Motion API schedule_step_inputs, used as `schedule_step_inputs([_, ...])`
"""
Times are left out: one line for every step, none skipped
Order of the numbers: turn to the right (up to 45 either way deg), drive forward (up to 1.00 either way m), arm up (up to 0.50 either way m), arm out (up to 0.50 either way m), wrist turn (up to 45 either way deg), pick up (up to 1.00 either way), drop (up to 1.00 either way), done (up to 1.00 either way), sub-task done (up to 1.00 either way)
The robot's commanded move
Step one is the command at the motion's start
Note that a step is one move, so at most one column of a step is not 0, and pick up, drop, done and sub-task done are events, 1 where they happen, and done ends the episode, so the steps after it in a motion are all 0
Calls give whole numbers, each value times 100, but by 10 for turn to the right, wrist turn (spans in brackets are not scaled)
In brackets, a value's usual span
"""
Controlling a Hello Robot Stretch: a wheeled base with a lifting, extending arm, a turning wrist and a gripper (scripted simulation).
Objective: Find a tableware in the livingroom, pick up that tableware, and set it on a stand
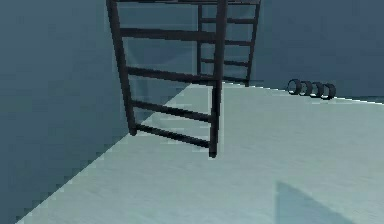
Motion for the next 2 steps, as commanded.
schedule_step_inputs([0, 0, 0, -8, 0, 0, 0, 0, 0])
schedule_step_inputs([0, 0, 0, 0, 0, 0, 0, 100, 0])
